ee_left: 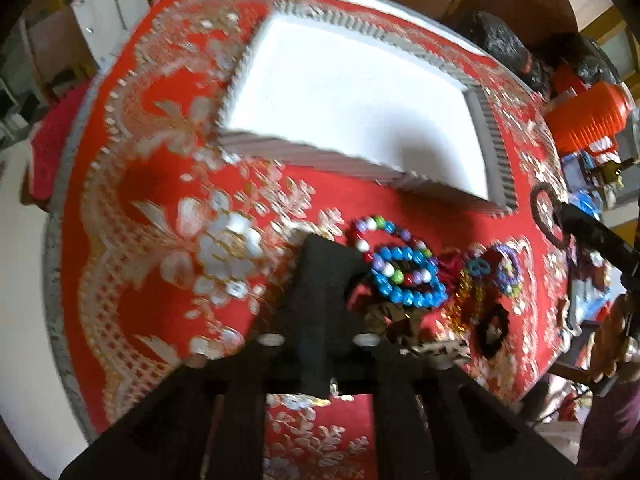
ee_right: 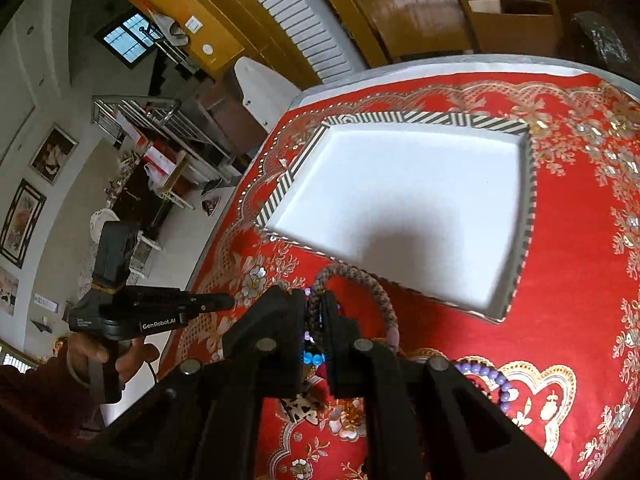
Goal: Organize jewelry
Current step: 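Lower the black pouch into the tray with the left tool while the right tool drops the silver bracelet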
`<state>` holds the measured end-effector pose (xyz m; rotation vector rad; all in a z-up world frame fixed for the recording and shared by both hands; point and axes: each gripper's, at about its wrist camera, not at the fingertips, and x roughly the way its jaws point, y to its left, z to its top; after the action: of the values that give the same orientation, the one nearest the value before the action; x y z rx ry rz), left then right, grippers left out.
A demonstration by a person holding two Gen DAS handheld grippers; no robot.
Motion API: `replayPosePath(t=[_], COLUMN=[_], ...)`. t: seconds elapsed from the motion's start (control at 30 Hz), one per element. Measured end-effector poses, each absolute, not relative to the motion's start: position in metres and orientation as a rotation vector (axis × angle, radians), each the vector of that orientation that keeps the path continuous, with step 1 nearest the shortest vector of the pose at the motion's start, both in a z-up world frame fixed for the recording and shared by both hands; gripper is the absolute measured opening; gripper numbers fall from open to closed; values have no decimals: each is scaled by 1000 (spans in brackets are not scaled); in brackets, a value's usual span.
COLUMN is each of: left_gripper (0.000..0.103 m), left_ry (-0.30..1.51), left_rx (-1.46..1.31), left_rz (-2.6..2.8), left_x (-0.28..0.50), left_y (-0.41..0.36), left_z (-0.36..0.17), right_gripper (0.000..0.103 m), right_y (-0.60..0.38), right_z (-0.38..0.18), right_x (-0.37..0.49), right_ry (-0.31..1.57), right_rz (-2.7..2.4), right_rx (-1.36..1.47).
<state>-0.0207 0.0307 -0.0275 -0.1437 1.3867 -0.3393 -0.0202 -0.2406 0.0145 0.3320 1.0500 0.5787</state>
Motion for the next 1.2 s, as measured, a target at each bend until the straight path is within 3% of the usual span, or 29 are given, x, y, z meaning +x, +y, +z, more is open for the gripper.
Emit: replayPosePath(t=[0.03, 0.07, 0.3, 0.37, 0.4, 0.9, 1.2], left_gripper=[12, 14, 14, 11, 0, 0, 0], left_ry=[1403, 1419, 1455, 1434, 1419, 1213, 1202], left_rx=[-150, -154, -82, -59, -60, -135, -133], left_rz=[-351, -357, -288, -292, -296, -311, -252], left_x=[-21, -23, -24, -25, -26, 22, 105], left_y=[29, 26, 17, 15, 15, 28, 13], left_z=[-31, -36, -60, -57, -55, 27, -1], right_gripper=[8, 8, 8, 8, 8, 8, 8], right_y=[-241, -241, -241, -242, -242, -246, -244], right_z=[13, 12, 11, 11, 11, 20, -22], right_x=[-21, -22, -26, -26, -26, -2, 53], right_ry=[1053, 1056, 1064, 1066, 1065, 1024, 1094], right_rz=[578, 578, 571, 567, 565, 496, 365], right_rx=[332, 331, 321, 319, 317, 254, 168])
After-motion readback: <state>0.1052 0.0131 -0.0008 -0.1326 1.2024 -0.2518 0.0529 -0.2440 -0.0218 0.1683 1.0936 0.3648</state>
